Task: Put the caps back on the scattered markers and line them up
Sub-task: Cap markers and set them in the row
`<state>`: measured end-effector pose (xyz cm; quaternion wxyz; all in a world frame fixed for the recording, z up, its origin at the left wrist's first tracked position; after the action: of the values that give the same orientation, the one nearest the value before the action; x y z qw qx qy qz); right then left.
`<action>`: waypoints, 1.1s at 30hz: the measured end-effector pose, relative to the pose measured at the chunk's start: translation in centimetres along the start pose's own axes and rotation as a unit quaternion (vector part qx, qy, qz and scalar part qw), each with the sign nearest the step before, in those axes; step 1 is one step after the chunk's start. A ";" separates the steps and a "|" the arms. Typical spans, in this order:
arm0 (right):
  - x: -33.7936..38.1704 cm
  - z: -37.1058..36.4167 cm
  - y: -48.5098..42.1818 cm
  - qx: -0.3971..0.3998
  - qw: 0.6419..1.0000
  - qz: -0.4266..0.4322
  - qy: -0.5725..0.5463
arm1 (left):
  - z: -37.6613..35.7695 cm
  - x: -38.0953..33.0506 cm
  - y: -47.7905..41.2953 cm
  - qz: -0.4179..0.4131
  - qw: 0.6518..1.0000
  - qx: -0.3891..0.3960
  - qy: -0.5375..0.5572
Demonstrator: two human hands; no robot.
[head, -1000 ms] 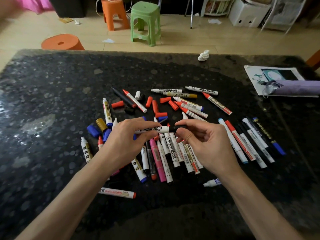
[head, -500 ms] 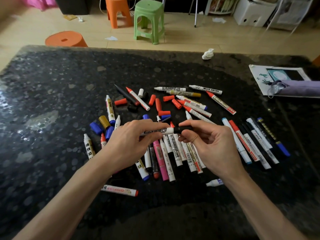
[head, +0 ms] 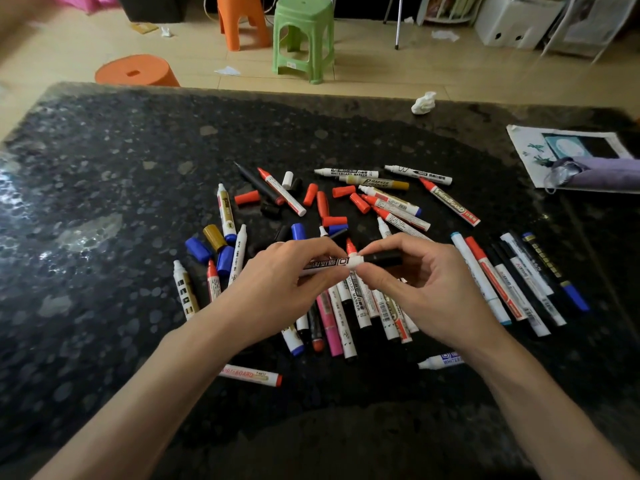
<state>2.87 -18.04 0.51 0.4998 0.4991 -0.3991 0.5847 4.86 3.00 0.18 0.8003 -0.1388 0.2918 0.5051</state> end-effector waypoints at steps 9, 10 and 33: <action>-0.7 -0.7 -0.4 -0.130 0.972 -0.094 -0.170 | -0.7 -0.2 -0.2 0.001 0.998 0.033 0.055; -0.9 -0.2 -0.6 -0.152 0.968 -0.099 -0.174 | -0.8 -0.1 -0.4 0.008 0.999 0.024 0.042; -6.9 12.7 -1.0 -0.250 0.850 -0.158 0.436 | -3.0 -2.9 -2.5 -0.009 1.000 -0.022 0.005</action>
<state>6.26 -31.41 -3.98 0.8162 0.1072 -0.1881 0.5357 5.19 -1.80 -0.63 0.7998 -0.1615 0.2837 0.5038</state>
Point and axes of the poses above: each hand's wrist, its own y-axis away from the middle knuckle, its own z-axis out of the back of the hand, x = y × z, the point moved 1 cm from there along -y, towards the middle knuckle, and after that the axes turned 9 degrees about -y, right-handed, at the moved point
